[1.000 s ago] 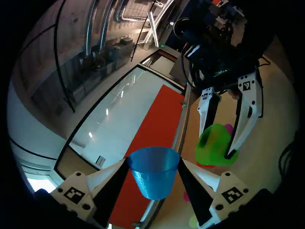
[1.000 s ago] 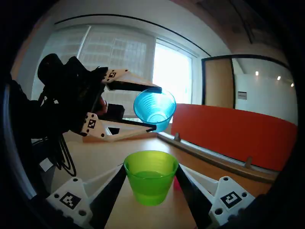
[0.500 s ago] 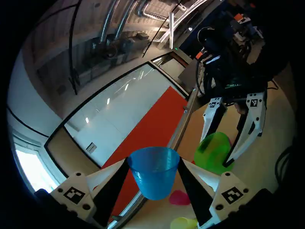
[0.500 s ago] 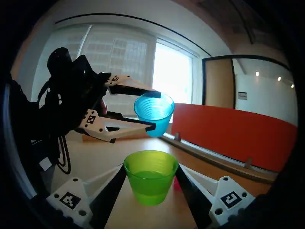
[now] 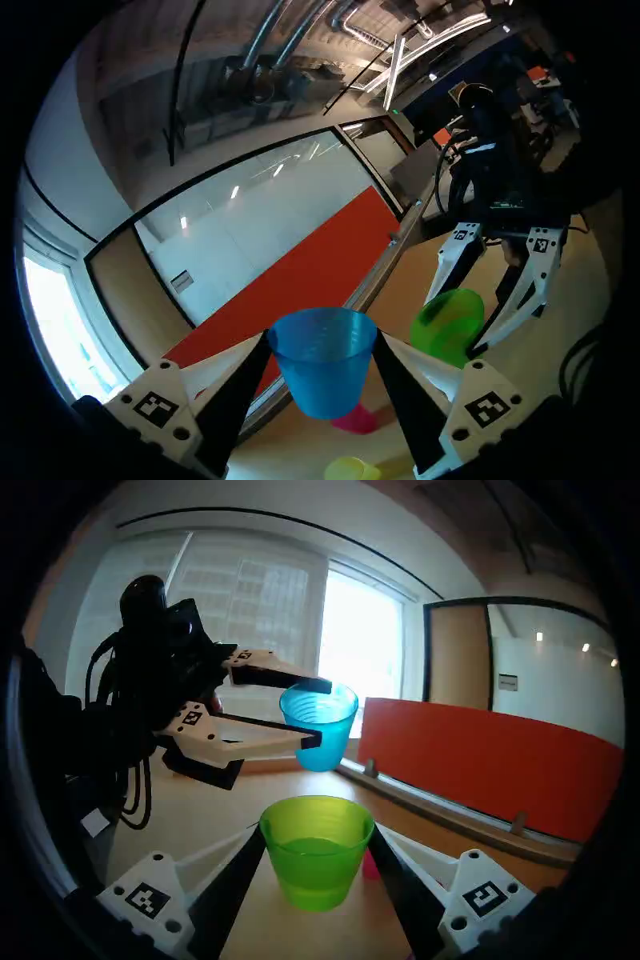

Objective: Pour water

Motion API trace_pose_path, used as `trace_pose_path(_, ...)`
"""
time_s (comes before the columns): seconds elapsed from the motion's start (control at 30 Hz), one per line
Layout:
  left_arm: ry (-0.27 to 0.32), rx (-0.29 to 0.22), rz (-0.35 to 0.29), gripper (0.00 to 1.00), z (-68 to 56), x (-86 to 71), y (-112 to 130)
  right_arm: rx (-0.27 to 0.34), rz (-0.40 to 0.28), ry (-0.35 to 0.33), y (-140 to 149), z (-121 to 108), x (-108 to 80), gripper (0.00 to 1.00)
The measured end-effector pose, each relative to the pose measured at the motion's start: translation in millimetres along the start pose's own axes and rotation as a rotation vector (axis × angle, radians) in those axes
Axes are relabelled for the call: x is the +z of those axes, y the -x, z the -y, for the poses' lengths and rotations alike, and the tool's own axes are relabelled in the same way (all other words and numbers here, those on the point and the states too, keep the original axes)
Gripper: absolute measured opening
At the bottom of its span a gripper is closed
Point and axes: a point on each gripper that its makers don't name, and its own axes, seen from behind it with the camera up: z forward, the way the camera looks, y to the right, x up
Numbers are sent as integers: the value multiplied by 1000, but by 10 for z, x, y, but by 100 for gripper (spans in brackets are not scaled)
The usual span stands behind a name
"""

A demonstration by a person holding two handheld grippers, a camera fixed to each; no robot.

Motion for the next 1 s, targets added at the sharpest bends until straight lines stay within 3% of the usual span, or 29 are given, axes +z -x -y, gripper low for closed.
trace_pose_path(0.4,10,-126,4,89,-4,-15,68,-8,-2,2,-16,-2,-18,92)
trace_pose_path(1.0,10,-253,8,89,14,-69,154,-21,-2,4,-64,6,-32,92)
